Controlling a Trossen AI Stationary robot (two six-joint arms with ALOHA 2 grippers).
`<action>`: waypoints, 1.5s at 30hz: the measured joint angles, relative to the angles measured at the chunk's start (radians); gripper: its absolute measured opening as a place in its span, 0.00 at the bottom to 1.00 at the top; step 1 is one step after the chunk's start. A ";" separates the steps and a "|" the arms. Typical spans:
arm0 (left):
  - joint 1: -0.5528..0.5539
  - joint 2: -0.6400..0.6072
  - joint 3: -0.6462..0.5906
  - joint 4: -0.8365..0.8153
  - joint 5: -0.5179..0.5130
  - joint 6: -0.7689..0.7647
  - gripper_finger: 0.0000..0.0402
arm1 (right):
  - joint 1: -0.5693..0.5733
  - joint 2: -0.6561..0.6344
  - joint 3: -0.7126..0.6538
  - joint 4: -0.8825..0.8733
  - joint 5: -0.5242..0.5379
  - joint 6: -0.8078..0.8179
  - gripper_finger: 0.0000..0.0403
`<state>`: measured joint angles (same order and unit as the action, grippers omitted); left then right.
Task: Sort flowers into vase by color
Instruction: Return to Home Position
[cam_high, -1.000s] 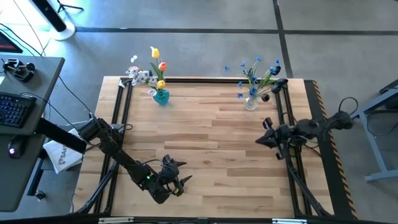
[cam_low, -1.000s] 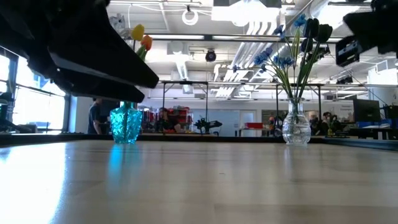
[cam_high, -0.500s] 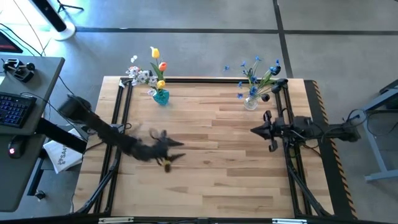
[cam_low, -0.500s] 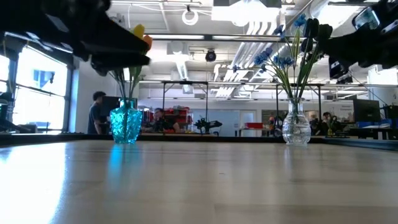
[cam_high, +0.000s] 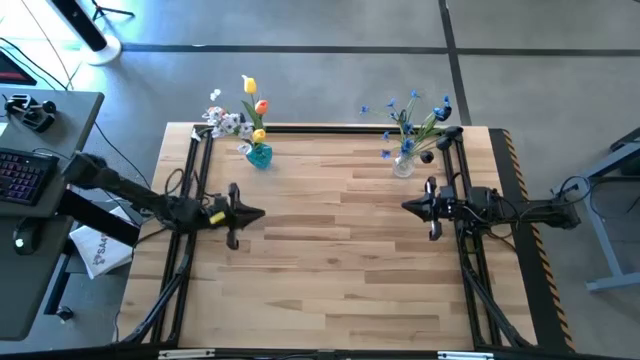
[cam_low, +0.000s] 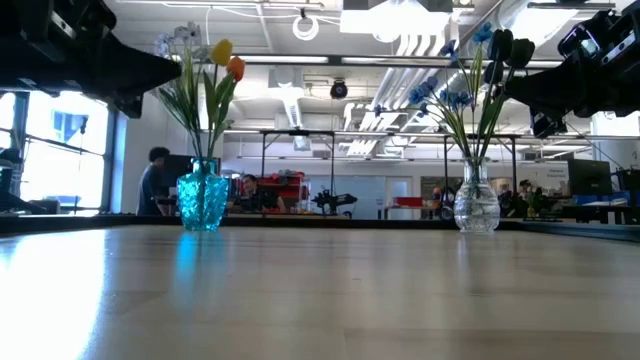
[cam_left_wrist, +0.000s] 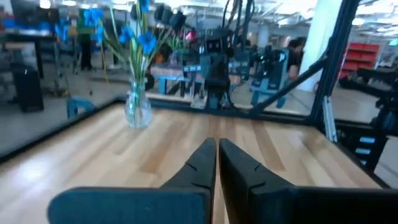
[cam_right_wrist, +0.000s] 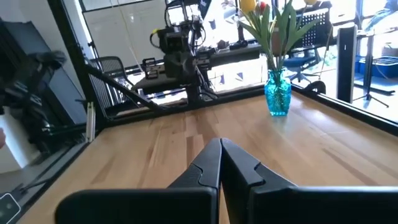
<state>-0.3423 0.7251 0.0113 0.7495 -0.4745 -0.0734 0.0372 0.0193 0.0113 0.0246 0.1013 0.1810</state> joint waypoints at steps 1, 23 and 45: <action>0.025 -0.038 0.001 -0.027 0.031 0.012 0.02 | 0.000 0.000 0.000 -0.001 0.000 0.001 0.00; 0.395 -0.701 0.001 -0.727 0.548 0.137 0.00 | 0.000 0.000 0.001 -0.003 0.000 -0.006 0.00; 0.431 -0.620 0.001 -0.723 0.356 0.104 0.00 | 0.000 0.001 0.002 -0.003 0.000 -0.006 0.00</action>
<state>0.0887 0.1047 0.0124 0.0270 -0.1184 0.0304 0.0372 0.0200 0.0128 0.0219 0.1016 0.1753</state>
